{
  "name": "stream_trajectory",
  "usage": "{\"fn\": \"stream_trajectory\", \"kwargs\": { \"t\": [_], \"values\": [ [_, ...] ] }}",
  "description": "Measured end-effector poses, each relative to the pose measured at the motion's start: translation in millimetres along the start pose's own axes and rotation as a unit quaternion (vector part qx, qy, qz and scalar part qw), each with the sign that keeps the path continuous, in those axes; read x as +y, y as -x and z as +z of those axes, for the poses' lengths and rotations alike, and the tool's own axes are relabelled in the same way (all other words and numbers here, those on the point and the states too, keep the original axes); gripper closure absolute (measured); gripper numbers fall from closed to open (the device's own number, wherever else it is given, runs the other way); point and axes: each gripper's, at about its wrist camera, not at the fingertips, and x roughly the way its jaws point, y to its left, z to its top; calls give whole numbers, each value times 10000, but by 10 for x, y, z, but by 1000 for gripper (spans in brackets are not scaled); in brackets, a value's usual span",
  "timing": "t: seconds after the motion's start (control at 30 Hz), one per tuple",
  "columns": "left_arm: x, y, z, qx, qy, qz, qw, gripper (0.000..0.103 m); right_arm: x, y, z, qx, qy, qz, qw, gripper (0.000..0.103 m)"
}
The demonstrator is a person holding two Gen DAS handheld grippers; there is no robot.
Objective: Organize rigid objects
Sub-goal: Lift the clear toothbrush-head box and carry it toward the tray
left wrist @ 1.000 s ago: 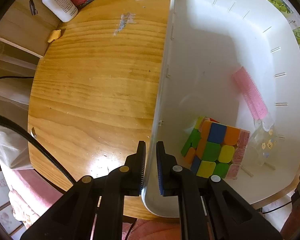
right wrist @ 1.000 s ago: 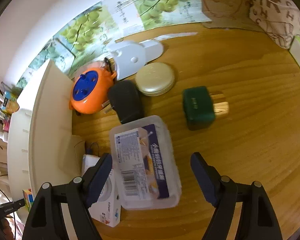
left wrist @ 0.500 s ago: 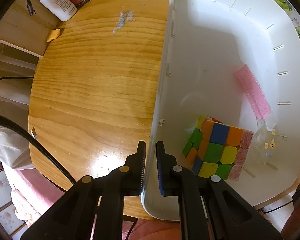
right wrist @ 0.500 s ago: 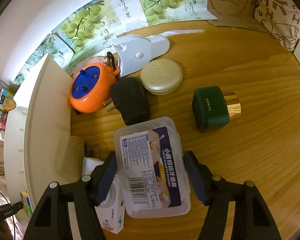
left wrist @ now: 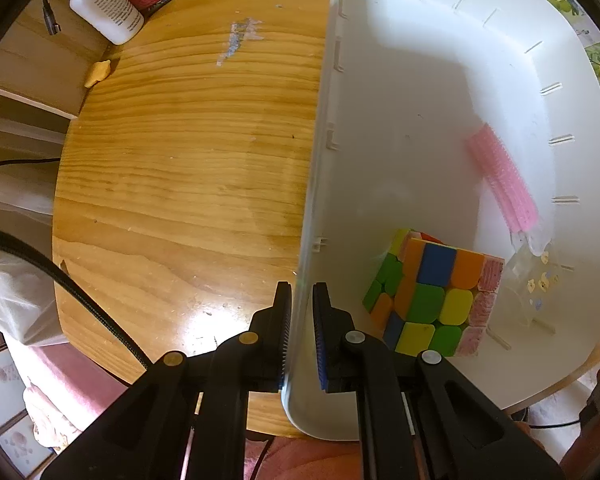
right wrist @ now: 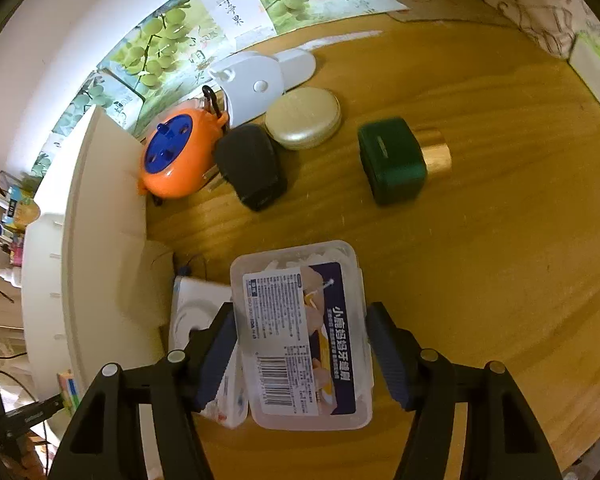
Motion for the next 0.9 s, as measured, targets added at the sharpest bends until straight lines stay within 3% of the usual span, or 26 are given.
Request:
{"fn": "stream_trajectory", "kwargs": {
  "t": [0.2, 0.57, 0.9],
  "values": [
    [-15, -32, 5, -41, -123, 3, 9999, 92, 27, 205, -219, -90, -41, 38, 9999, 38],
    [-92, -144, 22, -22, -338, -52, 9994, 92, 240, 605, -566, -474, 370, -275, 9978, 38],
    [-155, -171, 42, 19, -582, -83, 9983, 92, 521, 1065, -696, -891, 596, -132, 9942, 38]
  ]
}}
